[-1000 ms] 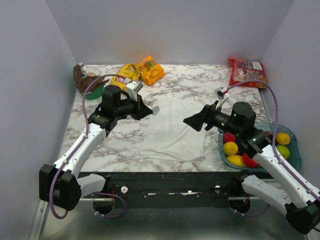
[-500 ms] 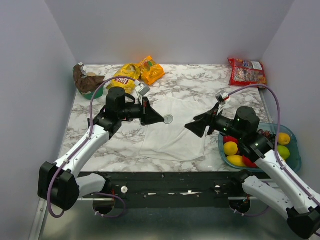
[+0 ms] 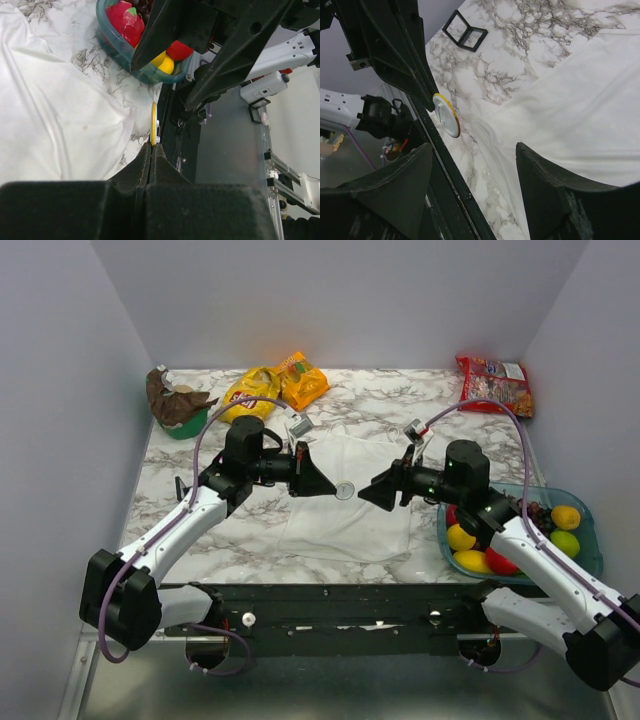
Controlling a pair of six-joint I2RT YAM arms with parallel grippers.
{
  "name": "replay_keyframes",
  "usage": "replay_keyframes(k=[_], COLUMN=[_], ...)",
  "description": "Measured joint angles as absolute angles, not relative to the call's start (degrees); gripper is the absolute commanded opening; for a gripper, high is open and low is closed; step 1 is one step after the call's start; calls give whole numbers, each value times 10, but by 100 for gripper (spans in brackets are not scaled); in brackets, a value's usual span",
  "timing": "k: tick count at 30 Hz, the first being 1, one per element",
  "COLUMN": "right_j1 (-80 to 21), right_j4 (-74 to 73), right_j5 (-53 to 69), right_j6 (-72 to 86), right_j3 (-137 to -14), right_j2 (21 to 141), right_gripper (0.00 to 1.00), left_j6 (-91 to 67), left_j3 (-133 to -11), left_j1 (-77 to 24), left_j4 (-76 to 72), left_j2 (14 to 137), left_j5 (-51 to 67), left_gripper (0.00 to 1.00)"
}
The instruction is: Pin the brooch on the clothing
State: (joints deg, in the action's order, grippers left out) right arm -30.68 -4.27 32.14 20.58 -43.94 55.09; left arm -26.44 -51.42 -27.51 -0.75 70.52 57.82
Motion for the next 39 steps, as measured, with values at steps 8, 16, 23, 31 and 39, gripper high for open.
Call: replay_keyframes(k=[8, 16, 23, 31, 39], right_j1=[-307, -310, -314, -316, -317], right_j4=[8, 36, 46, 59, 61], right_j5=[366, 396, 409, 418, 418], right_j6=[209, 212, 216, 225, 225], right_j3=[-440, -440, -440, -440, -440], right_j2=[578, 605, 613, 616, 624], right_gripper=[57, 52, 41, 38, 38], left_j6=[-264, -261, -257, -253, -251], left_j3=[-514, -514, -514, -516, -516], left_j1=[-283, -286, -290, -294, -301], left_j4=[-6, -1, 6, 14, 15], left_j2=[707, 711, 713, 714, 714], left_j5=[587, 588, 588, 588, 588], left_gripper=[0, 0, 0, 0, 0])
